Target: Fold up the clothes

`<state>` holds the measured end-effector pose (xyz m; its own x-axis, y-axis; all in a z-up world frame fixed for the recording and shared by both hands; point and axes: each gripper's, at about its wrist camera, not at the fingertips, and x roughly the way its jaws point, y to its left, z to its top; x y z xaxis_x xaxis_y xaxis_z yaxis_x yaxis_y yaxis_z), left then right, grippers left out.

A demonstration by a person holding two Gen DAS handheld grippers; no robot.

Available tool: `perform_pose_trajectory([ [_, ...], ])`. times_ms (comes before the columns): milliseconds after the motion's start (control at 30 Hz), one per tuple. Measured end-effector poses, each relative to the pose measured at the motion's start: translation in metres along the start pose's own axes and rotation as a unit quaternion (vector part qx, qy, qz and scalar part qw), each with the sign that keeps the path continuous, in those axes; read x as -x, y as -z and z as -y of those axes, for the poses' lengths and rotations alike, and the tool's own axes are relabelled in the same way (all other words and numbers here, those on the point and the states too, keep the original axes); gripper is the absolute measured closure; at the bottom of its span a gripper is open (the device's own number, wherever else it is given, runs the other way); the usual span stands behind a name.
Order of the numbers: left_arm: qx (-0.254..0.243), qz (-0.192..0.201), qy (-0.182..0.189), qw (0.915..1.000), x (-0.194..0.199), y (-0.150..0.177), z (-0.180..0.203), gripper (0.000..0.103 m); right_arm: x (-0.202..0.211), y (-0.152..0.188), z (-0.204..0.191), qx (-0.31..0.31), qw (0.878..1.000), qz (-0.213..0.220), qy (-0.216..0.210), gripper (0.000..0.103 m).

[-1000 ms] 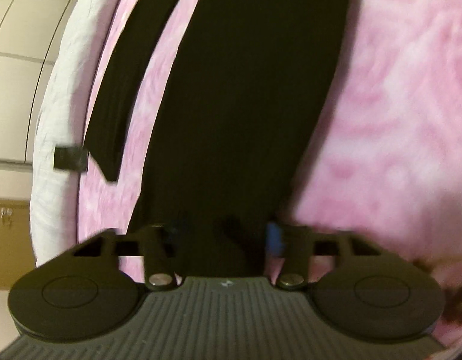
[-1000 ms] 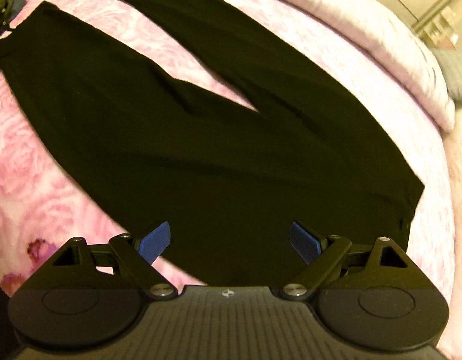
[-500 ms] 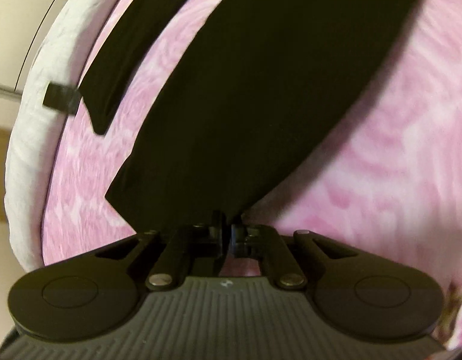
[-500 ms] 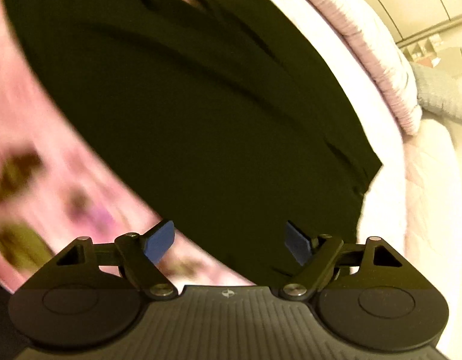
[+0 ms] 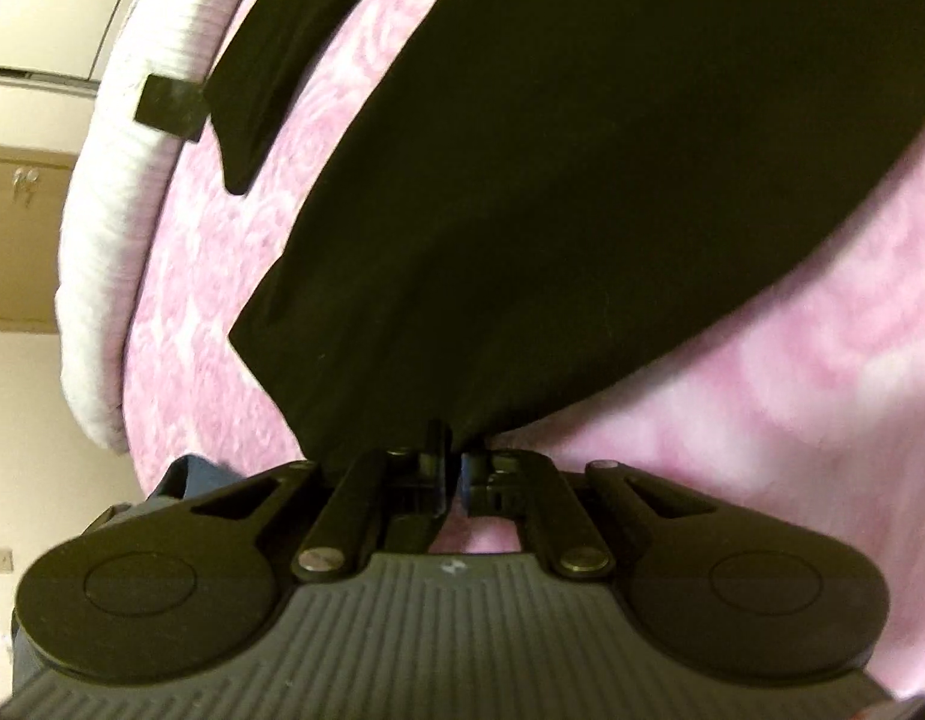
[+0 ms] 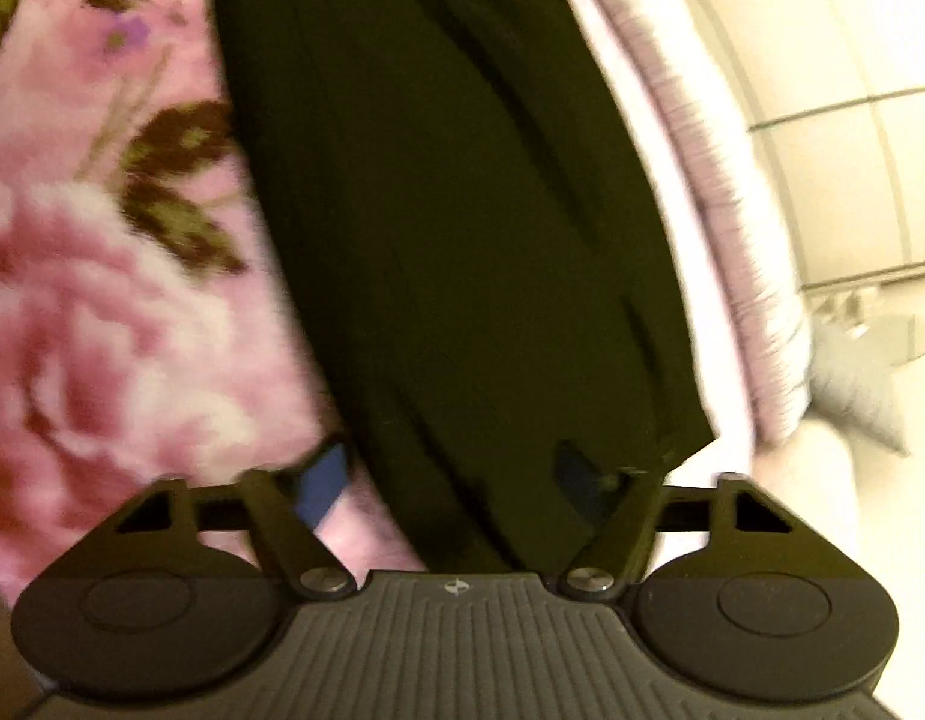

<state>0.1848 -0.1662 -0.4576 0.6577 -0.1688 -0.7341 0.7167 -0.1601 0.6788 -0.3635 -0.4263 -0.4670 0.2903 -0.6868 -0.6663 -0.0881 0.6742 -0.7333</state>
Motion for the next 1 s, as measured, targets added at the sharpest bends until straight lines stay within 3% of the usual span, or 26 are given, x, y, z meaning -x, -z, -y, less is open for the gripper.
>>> perform_pose_trajectory([
  [133,-0.003,-0.008,-0.013,0.9999,0.001,-0.003,0.002,0.1,-0.008,0.015,0.002,0.028,0.999,0.02,0.012,0.059],
  [233,-0.001,-0.006,-0.018,0.9998,0.004,-0.004,0.0,0.101,-0.016,0.023,0.005,0.034,0.999,0.012,0.01,0.063],
  [267,0.002,-0.001,-0.019,0.9998,0.006,-0.004,-0.002,0.101,-0.018,0.025,0.006,0.035,0.999,0.009,0.008,0.069],
  [300,0.005,0.004,-0.02,0.9998,0.008,-0.003,-0.003,0.101,-0.02,0.026,0.007,0.038,0.999,0.005,0.002,0.094],
  [333,0.007,0.01,-0.02,0.9997,0.014,0.0,-0.007,0.101,-0.022,0.024,0.008,0.04,0.999,0.001,-0.005,0.1],
  [500,0.009,0.041,-0.019,0.9989,0.055,0.022,-0.028,0.102,-0.018,0.01,0.038,0.018,0.999,-0.014,-0.025,0.101],
  [667,0.012,0.072,-0.018,0.9972,0.095,0.044,-0.049,0.102,0.015,0.001,0.062,0.038,0.999,-0.019,-0.026,0.101],
  [900,0.02,0.057,0.0,0.9982,0.147,0.094,-0.06,0.102,0.084,-0.007,0.052,0.026,0.997,-0.039,-0.064,0.101],
  [1000,0.024,0.065,-0.003,0.9976,0.154,0.081,-0.085,0.102,0.108,-0.017,0.05,0.009,0.995,-0.045,-0.086,0.101],
])
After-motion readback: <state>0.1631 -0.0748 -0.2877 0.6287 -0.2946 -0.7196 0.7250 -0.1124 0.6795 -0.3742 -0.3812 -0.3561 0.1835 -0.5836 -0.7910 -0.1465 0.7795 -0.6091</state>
